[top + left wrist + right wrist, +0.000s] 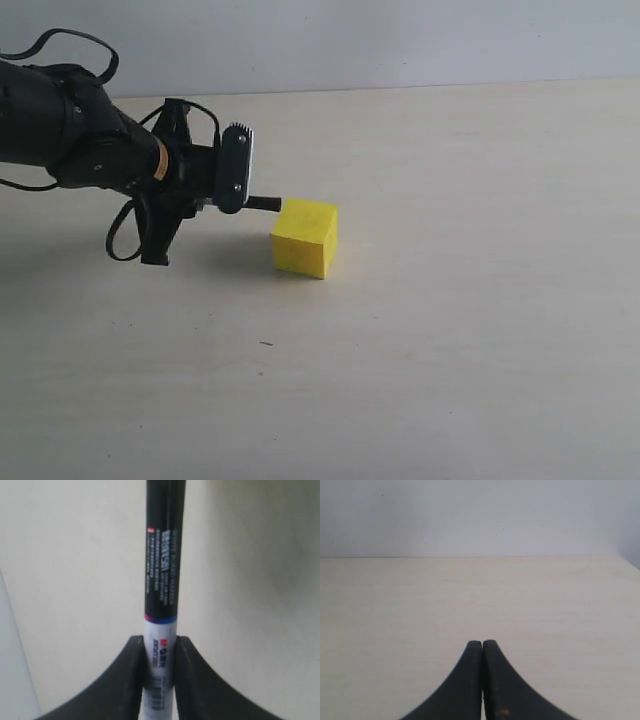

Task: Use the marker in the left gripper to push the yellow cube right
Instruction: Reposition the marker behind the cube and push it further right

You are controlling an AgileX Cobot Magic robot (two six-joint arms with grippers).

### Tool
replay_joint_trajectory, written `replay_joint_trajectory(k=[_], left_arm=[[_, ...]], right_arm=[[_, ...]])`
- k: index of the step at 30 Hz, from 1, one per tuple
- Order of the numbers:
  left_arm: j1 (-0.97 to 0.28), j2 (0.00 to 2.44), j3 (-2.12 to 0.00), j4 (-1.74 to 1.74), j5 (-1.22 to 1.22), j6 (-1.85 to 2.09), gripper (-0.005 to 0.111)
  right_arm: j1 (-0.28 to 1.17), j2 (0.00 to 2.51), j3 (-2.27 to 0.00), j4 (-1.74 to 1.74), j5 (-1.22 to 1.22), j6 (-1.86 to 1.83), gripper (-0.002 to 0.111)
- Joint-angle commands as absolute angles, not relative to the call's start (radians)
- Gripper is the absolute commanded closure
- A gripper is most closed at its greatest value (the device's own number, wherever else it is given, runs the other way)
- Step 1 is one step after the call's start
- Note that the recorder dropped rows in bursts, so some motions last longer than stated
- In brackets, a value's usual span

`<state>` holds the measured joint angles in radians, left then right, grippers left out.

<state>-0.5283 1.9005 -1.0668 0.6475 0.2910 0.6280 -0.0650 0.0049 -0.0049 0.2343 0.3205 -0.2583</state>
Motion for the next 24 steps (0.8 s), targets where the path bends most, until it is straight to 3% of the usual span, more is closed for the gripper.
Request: replay_joint_trajectory(k=[1, 8, 14, 24], left_arm=[[-0.529, 1.897, -1.092, 0.653, 0.427, 0.587, 0.107], [-0.511, 1.897, -1.092, 0.649, 0.457, 0.589, 0.107], [-0.658, 1.897, -1.092, 0.648, 0.507, 0.594, 0.107], [-0.647, 1.897, -1.092, 0.651, 0.595, 0.569, 0.107]], right_arm=[[-0.069, 0.0, 0.0, 0.228, 0.308, -0.26, 0.108], [-0.069, 0.0, 0.0, 0.228, 0.308, -0.26, 0.108], [-0.069, 0.0, 0.0, 0.228, 0.308, -0.26, 0.108], [-0.069, 0.0, 0.0, 0.228, 0.308, -0.26, 0.108]])
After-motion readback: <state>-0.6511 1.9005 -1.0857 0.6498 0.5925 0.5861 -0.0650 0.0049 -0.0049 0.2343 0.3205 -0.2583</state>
